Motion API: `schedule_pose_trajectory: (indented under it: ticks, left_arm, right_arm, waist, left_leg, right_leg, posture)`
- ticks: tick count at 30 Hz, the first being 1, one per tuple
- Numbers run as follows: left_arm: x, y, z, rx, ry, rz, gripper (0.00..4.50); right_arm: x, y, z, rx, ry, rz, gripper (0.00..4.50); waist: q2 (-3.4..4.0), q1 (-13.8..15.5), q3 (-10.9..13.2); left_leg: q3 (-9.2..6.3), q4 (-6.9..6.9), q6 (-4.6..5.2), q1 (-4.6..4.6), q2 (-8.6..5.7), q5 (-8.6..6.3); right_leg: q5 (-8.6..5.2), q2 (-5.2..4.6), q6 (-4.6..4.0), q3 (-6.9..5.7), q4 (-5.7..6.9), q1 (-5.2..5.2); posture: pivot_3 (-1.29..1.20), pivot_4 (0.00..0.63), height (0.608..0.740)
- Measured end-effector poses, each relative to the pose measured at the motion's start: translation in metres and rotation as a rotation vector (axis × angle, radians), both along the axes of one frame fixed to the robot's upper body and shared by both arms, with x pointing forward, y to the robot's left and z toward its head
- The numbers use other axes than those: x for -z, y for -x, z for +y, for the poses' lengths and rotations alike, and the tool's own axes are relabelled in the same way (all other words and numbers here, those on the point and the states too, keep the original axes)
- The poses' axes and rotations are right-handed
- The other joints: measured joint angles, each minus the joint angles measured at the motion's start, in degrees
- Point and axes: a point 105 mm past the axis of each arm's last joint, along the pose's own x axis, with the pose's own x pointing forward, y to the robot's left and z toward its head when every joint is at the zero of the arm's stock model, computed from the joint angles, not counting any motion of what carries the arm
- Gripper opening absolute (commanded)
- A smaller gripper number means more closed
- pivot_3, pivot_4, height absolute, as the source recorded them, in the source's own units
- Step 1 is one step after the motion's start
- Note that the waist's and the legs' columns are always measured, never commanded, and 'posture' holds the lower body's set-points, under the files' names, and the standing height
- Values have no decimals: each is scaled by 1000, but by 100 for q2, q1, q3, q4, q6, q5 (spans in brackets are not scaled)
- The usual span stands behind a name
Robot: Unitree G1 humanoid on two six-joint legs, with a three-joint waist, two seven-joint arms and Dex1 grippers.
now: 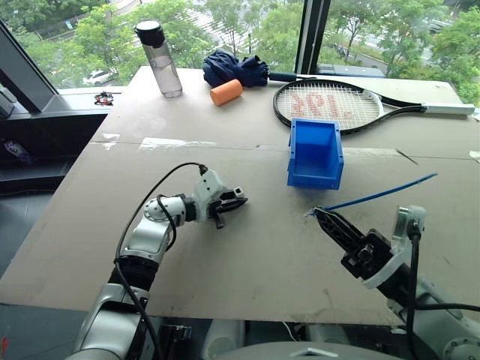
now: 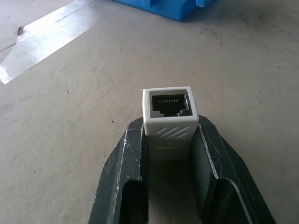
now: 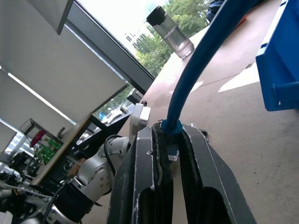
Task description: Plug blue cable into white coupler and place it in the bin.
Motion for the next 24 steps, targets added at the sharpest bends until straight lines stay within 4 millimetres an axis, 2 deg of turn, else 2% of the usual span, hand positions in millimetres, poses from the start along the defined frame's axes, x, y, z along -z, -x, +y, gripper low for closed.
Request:
schedule_pose_trajectory:
  ticks: [3,6,9,12,17,21,24]
  left_arm:
    - [0,15,-15,154,-10,54,557]
    - [-6,27,-40,335,-27,74,557]
    - [-12,29,-62,447,-38,61,557]
    - [-6,31,-86,571,-96,36,557]
    - [5,25,-91,595,-154,62,557]
    - [4,19,-92,603,-183,37,557]
    - [5,19,-93,608,-186,29,557]
  right_arm:
    - [1,-4,-1,-27,170,-75,0]
    - [3,-15,3,-84,331,-158,0]
    - [12,-27,7,-145,472,-198,0]
    - [21,-43,11,-227,618,-267,0]
    - [27,-59,14,-273,717,-337,0]
    - [27,-60,20,-332,752,-398,0]
    - [37,-61,27,-382,781,-411,0]
  waist:
    - [0,5,0]
    - [0,9,0]
    - [-1,8,0]
    - [-1,5,0]
    - [-1,-5,3]
    - [-1,-1,3]
    - [-1,-1,3]
  left_leg:
    - [13,7,0,-3,-3,0]
    - [21,9,0,-3,-5,0]
    - [23,11,1,-4,-7,0]
    - [20,11,1,-6,-11,0]
    - [14,12,2,-10,-9,1]
    - [10,13,2,-12,-8,1]
    - [10,16,2,-12,-8,1]
  right_leg:
    - [0,0,-1,-3,0,0]
    - [0,1,-1,-6,0,3]
    - [0,4,-1,-5,0,4]
    - [0,6,0,-7,-1,4]
    - [12,13,21,-8,1,0]
    - [13,13,23,-12,0,1]
    - [14,13,24,-12,2,1]
  posture:
    - [0,150,740]
    - [0,150,740]
    - [0,150,740]
    - [0,150,740]
    - [0,150,740]
    - [0,150,740]
    - [0,150,740]
